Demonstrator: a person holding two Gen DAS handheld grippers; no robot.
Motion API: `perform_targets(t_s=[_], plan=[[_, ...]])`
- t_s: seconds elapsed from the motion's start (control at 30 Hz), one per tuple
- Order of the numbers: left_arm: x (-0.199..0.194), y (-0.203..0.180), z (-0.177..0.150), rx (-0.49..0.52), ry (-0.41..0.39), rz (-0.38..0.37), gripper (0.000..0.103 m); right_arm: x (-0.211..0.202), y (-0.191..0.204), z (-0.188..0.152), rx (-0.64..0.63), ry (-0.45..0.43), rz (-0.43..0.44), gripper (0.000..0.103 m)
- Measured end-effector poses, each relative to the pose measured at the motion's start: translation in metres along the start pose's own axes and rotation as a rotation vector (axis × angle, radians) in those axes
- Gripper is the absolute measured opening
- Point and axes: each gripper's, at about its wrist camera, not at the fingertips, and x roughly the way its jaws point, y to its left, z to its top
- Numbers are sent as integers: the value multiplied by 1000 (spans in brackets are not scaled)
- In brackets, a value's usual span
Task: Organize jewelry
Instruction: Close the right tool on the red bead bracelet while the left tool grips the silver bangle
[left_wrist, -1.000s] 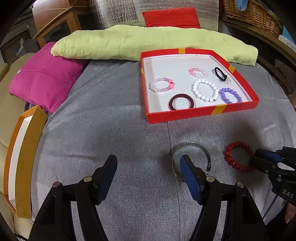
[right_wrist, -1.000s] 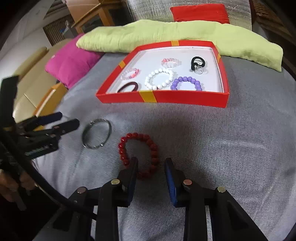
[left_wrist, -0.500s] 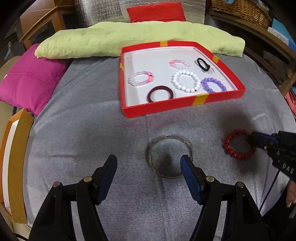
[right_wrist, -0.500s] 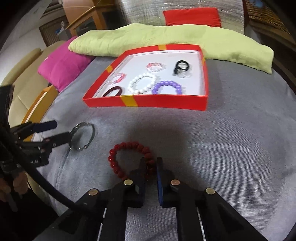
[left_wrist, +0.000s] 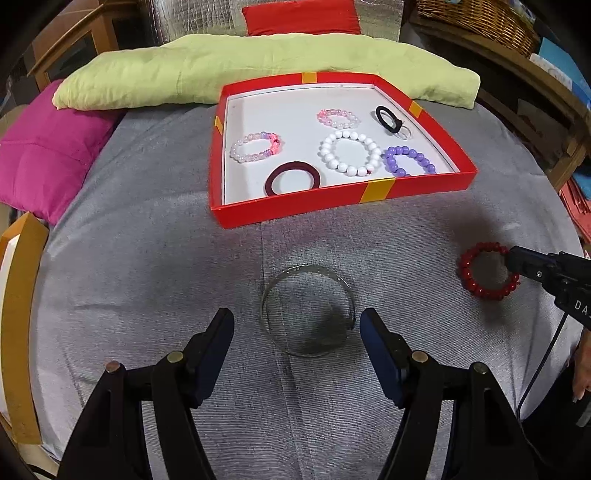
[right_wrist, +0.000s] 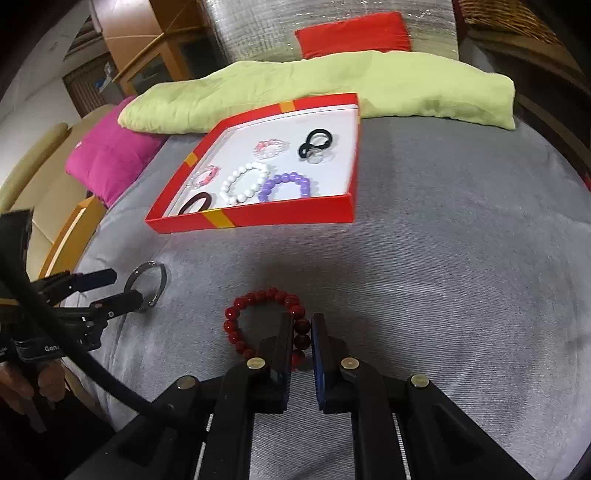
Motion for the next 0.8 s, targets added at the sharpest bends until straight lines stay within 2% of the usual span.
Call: perform_targets(t_s=[0.17,0.37,0.5,0.8], plan=[[2,3,0,-31,10,-28,71,-3,-13,1,62,22,19,11],[1,1,1,-53,3,-57,71,0,-14,-1,67,44,12,11],[7,-2,0,-46,12,-58,71,3,-12,-1,77,53,0,22],[16,-3,-4,-37,46,-76,71,9,-6,-1,49,43,-44,23]])
